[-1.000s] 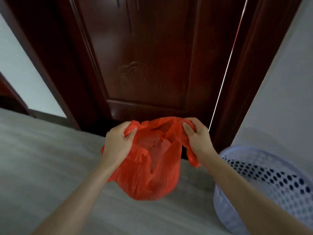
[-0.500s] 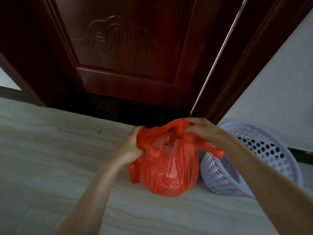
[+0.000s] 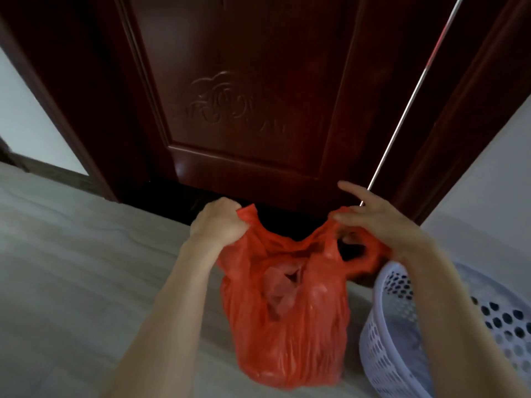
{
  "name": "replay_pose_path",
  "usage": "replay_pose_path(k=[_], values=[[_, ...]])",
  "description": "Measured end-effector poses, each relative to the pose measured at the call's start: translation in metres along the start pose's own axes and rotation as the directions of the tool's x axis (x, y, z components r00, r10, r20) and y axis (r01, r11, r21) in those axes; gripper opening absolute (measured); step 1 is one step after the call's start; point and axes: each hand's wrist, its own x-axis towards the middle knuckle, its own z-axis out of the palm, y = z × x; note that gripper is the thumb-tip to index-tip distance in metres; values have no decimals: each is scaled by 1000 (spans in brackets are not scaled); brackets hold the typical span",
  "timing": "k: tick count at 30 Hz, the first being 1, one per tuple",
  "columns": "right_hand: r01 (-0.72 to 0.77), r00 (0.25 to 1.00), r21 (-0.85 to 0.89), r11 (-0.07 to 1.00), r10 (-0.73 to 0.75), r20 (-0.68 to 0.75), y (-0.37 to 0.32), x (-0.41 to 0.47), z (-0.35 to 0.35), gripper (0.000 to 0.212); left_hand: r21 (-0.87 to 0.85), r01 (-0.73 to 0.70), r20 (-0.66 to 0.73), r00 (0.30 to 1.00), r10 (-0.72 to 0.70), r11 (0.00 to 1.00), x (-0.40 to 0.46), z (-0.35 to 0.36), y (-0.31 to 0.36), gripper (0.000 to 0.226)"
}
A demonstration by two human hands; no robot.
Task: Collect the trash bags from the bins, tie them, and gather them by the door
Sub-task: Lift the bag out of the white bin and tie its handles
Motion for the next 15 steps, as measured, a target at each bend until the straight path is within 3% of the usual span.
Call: replay_pose_path(k=[3,6,8,10,12,14,15], values=[[65,991,419,906,-107,77,1,2,6,85,-342,26,-88,994,-60,939,-4,2,14,22],[114,984,504,856,-167,62,1,6,6,102,-161,19,-286,956,-65,987,-8,3,22,29],[131,984,432,892,-170,53,1,7,3,113,-55,6,-372,928,-26,998,-11,1,26,37],[128,988,318,939,-147,37,1,6,3,119,-103,-112,-409,911,61,988,-15,-6,31,39],[136,991,141,981,-134,-28,-2,3,9,106,-263,-276,-410,900,152,925,-17,-11,34,36],[172,967,-109,979,-189,-172,-4,3,14,84,-443,-407,-363,896,255,799,-16,-14,34,9],[195,929,-247,949,-259,-263,-3,5,15,69,-508,-438,-315,896,313,742,-16,-14,31,18]])
